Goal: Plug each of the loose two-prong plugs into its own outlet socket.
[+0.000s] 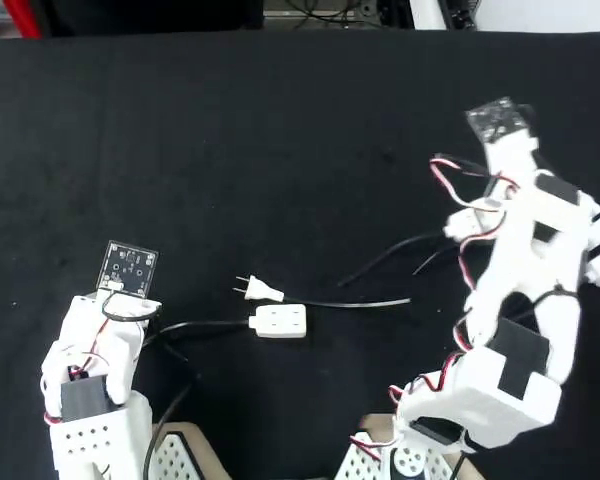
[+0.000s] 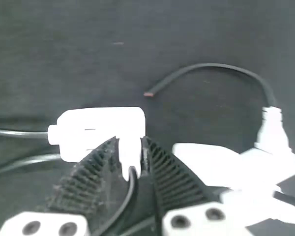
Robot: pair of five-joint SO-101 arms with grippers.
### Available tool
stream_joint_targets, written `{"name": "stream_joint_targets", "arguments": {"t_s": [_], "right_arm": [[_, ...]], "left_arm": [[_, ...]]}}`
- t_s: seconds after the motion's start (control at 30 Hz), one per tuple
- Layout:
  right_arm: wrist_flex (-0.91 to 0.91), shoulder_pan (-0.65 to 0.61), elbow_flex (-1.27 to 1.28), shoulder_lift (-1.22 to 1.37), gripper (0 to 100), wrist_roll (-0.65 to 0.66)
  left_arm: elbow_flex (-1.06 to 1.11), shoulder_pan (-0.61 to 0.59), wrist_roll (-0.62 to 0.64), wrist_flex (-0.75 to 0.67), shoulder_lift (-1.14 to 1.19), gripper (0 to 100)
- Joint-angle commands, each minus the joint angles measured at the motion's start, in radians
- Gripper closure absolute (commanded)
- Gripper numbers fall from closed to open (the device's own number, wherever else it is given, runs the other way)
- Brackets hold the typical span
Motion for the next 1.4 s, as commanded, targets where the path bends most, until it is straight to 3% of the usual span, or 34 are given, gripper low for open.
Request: {"name": "stream_joint_targets", "arguments": {"t_s": [0.0,0.57,0.93,1.37], "right_arm": [[-0.071,0.061,-0.059,-0.004,98.7,0.023],[-0.118,0.164,-0.300,0.272,98.5,0.055],[0.107,0.051,-0.305,0.165,67.9,-0.028],[0.473,-0.037,-0.297,-0.180,66.9,-0.034]], "left_arm": [[0.019,-0.004,0.003,-0.020,-0.008,89],[0.019,-0.002,0.003,-0.020,-0.008,89],[0.019,-0.002,0.003,-0.020,-0.008,89],[0.019,-0.002,0.003,-0.020,-0.008,89]]}}
